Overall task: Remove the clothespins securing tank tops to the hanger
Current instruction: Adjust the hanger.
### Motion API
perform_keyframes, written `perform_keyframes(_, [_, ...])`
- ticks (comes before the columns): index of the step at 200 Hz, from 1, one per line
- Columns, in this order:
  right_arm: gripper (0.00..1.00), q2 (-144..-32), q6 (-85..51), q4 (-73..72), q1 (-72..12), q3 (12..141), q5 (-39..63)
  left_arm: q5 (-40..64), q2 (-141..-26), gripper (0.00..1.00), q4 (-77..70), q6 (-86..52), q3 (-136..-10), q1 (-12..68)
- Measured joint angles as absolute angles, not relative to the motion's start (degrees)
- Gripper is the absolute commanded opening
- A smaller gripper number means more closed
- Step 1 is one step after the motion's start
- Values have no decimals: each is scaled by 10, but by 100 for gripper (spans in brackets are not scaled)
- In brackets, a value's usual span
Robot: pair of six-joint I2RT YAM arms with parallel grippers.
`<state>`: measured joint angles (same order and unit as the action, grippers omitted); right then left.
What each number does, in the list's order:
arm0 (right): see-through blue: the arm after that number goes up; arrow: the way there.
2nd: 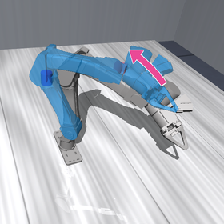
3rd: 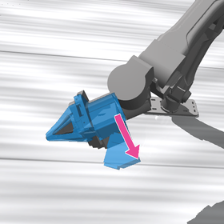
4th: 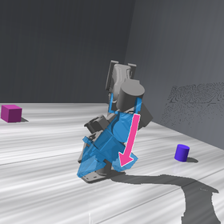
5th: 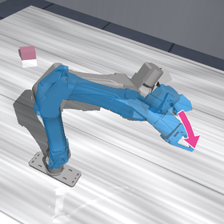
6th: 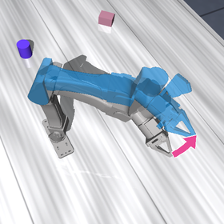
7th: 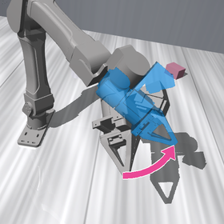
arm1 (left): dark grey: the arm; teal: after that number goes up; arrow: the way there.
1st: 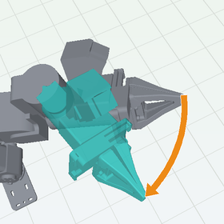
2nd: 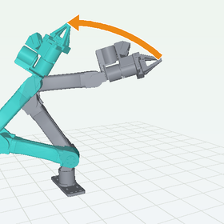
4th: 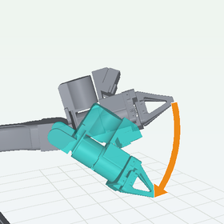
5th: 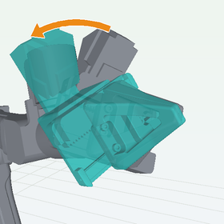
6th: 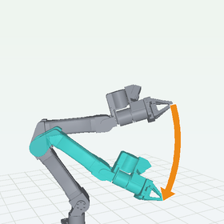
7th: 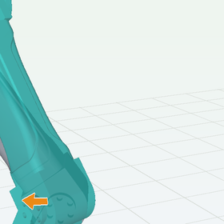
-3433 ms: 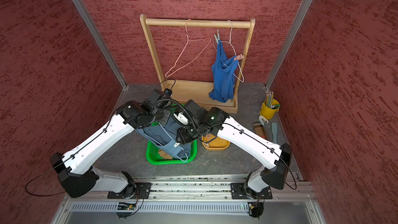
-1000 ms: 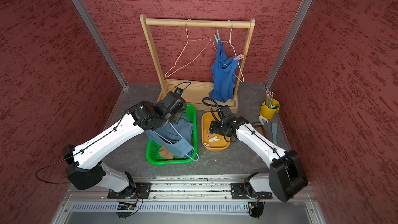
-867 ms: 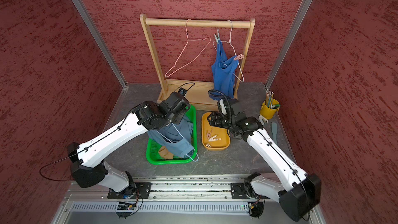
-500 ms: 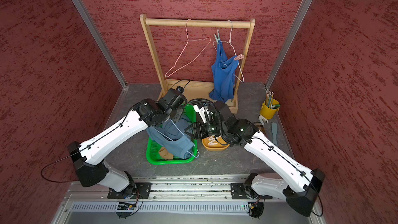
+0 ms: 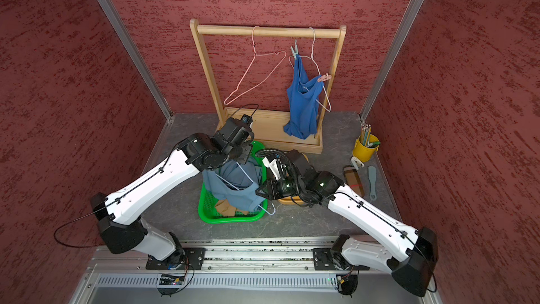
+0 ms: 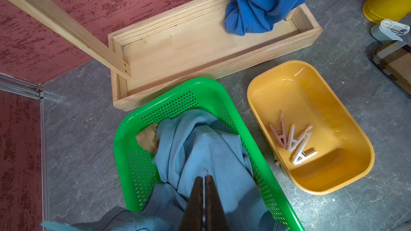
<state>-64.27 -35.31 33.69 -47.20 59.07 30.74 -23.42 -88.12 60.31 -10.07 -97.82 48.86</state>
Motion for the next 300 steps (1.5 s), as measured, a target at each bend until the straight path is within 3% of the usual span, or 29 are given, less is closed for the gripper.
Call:
perform_keyframes(9, [10,-640,-353,332,-474,591,314,-230,-881,3,603,-105,-978,488])
perform_keyframes(27, [4,-635,-351,320,-482,591,323,-222,-881,24,605,-112,-978,488])
perform_keyframes(72, [0,-637,-362,326,-481,592,301,-159,-881,62,659,-166,-1007,451])
perform_keyframes(99, [0,-645,-351,337,-484,605,283,-89,-861,75,705,-212,-1026,393])
perform_keyframes(192, [0,-690,-342,412,-508,658,197,133,-720,83,813,-320,-1072,126])
perform_keyframes(261, [0,-757,-297,509,-614,784,68,234,-855,80,906,-361,-1102,0])
perform_keyframes(300, [0,-791,-286,556,-684,831,-32,303,-896,76,901,-362,-1009,-42])
